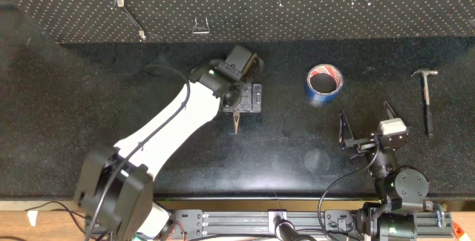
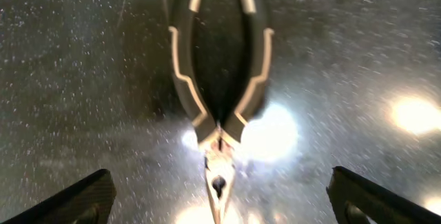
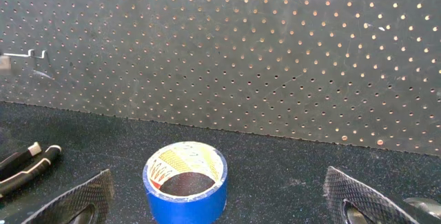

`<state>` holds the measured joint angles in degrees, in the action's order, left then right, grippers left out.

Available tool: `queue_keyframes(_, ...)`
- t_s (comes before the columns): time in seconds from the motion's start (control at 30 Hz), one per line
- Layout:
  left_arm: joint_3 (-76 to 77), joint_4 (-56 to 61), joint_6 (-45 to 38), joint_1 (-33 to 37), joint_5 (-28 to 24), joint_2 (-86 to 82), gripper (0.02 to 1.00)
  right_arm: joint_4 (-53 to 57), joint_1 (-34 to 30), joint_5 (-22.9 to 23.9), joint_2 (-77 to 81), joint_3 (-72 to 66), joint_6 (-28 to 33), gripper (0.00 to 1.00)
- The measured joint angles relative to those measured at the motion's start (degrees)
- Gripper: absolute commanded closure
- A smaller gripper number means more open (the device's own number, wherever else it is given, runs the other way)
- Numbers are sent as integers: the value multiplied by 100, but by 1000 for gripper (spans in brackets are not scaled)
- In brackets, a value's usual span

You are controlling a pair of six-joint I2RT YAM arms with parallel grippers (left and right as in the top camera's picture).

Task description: Place Tools Onto Pegboard

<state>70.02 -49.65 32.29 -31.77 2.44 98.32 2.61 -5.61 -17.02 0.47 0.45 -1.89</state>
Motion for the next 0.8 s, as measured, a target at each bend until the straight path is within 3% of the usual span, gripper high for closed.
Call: queue_keyframes(0.8, 890, 256, -796, 431, -120, 1174, 23, -2, 0, 0, 0, 0, 0, 5)
